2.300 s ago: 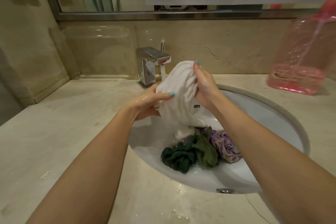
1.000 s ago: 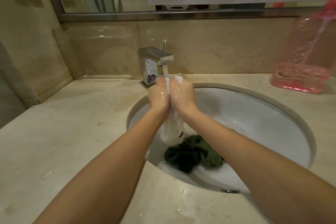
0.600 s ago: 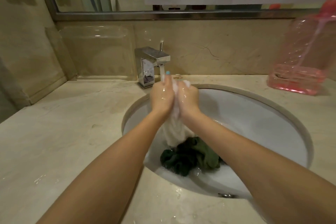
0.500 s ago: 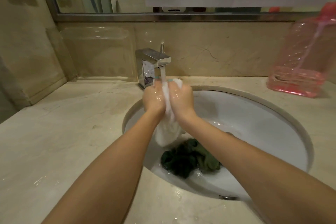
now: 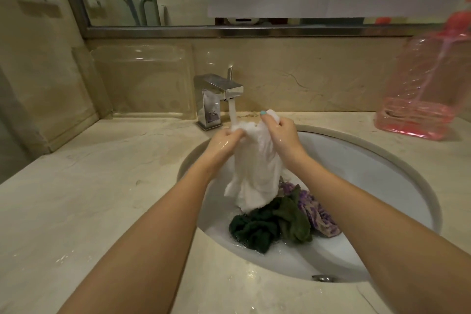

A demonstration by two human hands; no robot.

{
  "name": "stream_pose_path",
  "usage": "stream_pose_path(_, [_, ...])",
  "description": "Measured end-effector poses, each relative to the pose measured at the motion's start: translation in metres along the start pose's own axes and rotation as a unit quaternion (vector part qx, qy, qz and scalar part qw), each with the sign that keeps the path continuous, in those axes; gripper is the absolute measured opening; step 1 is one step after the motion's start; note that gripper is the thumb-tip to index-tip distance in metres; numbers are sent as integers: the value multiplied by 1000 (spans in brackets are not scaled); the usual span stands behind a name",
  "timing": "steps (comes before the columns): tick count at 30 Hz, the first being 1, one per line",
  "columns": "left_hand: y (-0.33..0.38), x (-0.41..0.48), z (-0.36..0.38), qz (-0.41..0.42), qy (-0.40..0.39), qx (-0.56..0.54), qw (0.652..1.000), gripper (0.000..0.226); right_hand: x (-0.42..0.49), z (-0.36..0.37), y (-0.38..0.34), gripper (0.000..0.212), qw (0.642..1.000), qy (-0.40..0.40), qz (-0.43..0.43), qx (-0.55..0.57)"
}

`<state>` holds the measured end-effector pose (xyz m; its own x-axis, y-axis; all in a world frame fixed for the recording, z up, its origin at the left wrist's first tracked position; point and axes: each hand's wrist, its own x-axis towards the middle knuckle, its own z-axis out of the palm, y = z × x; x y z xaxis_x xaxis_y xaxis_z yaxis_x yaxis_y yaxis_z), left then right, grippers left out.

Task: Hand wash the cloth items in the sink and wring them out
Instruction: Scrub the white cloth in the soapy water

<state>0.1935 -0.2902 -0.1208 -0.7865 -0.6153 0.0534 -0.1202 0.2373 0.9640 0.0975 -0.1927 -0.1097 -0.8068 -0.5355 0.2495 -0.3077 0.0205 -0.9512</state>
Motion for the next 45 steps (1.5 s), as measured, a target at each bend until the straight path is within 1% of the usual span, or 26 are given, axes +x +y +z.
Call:
stream_pose_path(1, [1,2,0,-1,-4,-57,998,26,1,-2,-3,39,1000,-10,7,19])
stream_pose_path(3, [5,4,0,-8,-9,-168,986,52,3,-6,-9,46,999,-19,1,37])
stream_pose_path(5, [4,6,-3,-11,-41,-226,973,67,6,-6,-11,51,999,-15,-21,21])
stream_pose_path(7, [1,7,-5,-27,-99,-188,977,67,8,-5,-11,50,999,2,-39,-2])
stream_pose_path(9, [2,6,-2,-49,-143,-132,980,59,9,-4,-12,46,998,26,-63,-18])
stream_pose_path(11, [1,6,3,-54,-176,-123,975,56,5,-2,-16,33,992,28,-112,-46])
stream_pose_path(13, [1,5,4,-43,-191,-142,970,57,1,2,-19,15,985,0,-163,-54])
stream_pose_path(14, [1,5,2,-28,-189,-149,970,55,1,4,-19,13,983,-11,-173,-59])
stream_pose_path(17, [-4,9,-2,7,-144,-154,977,44,5,4,-7,25,987,-26,-141,-66])
stream_pose_path(19, [-6,12,-1,12,-65,-197,978,40,10,-1,0,30,990,-35,-109,-79])
stream_pose_path(21, [-7,16,-5,42,7,-243,969,24,14,-8,7,33,990,-46,-62,-115])
stream_pose_path(23, [-6,20,-10,65,37,-255,964,14,20,-17,15,42,990,-101,-1,-99])
stream_pose_path(25, [-1,21,-13,45,83,-296,950,14,23,-25,19,52,978,-177,57,-93])
stream_pose_path(27, [2,23,-14,30,153,-317,936,13,21,-29,22,46,956,-233,83,-157])
stream_pose_path(29, [1,25,-13,15,175,-311,934,4,18,-30,24,31,941,-240,88,-222])
stream_pose_path(30, [0,25,-12,10,166,-292,942,3,17,-29,24,28,946,-228,86,-214])
stream_pose_path(31, [-1,24,-11,9,156,-255,954,5,15,-29,22,27,959,-214,88,-164])
stream_pose_path(32, [-3,24,-10,9,141,-201,969,9,16,-29,20,25,973,-198,97,-71])
stream_pose_path(34, [-5,20,-6,-6,91,-90,992,30,16,-27,11,17,970,-166,116,134])
stream_pose_path(35, [-5,17,-5,-20,47,-53,997,41,18,-25,6,14,965,-142,116,187])
stream_pose_path(36, [-7,14,-4,-33,-3,-29,999,48,19,-21,2,16,966,-118,108,203])
stream_pose_path(38, [-7,8,-4,-56,-95,3,994,52,20,-10,-3,27,985,-64,76,144])
stream_pose_path(40, [-6,6,-3,-41,-127,25,991,42,20,-5,-2,41,998,-23,43,49])
stream_pose_path(42, [-4,6,-3,-18,-98,14,995,31,20,-7,2,52,999,-12,28,-28])
stream_pose_path(43, [-2,6,-2,-15,-71,-1,997,26,22,-10,5,53,998,-24,30,-57])
stream_pose_path(45, [1,7,-1,-23,-8,-42,999,20,20,-14,7,40,990,-82,33,-111])
